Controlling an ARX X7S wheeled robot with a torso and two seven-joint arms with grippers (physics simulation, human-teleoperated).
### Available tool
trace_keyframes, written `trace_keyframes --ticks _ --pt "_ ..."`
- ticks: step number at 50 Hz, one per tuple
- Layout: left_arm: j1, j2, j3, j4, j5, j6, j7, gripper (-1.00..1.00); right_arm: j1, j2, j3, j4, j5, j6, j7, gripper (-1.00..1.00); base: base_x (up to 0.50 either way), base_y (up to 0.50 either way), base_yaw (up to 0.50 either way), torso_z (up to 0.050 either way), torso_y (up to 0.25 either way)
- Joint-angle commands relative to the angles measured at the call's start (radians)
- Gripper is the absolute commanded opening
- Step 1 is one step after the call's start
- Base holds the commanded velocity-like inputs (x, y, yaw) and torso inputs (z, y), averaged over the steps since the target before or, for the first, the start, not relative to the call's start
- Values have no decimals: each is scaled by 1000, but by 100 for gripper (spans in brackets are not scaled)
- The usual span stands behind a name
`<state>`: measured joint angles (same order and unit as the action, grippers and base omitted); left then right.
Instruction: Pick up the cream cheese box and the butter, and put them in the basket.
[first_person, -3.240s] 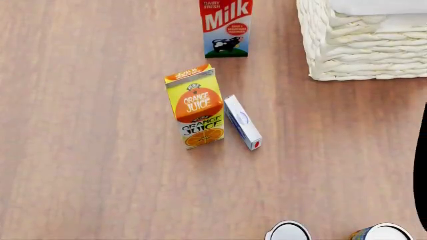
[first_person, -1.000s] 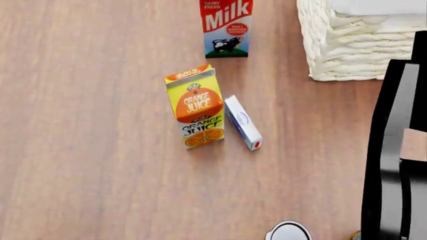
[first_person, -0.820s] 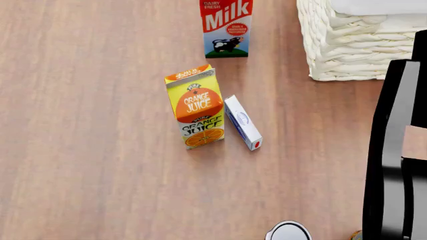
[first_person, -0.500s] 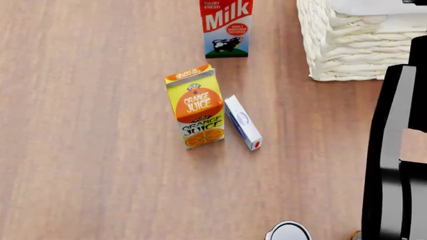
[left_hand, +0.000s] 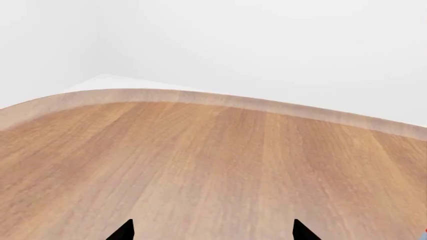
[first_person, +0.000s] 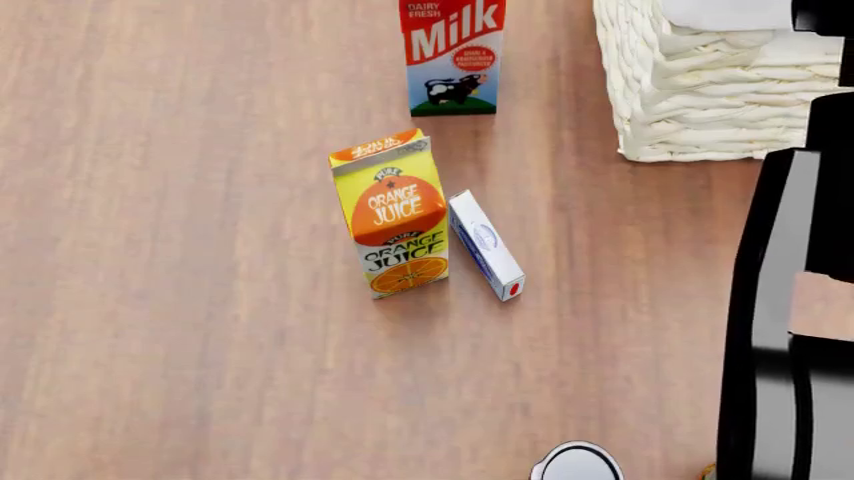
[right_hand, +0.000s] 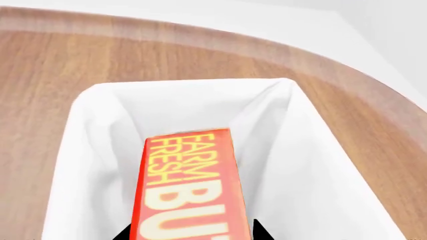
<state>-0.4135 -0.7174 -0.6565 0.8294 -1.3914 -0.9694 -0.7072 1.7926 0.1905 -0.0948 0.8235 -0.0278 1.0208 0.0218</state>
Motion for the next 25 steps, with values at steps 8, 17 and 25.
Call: trace_keyframes --ticks 8,17,25 --pt "3 -7 -1 0 -8 7 -6 100 -7 3 -7 -11 -9 -14 -3 -100 0 0 0 0 1" --pt "4 -7 4 1 -4 11 -5 100 -24 4 -3 -18 -4 -12 0 -100 0 0 0 1 1" --pt "7 -8 6 1 0 14 -3 100 -36 5 -2 -22 1 -11 0 -100 0 0 0 0 0"
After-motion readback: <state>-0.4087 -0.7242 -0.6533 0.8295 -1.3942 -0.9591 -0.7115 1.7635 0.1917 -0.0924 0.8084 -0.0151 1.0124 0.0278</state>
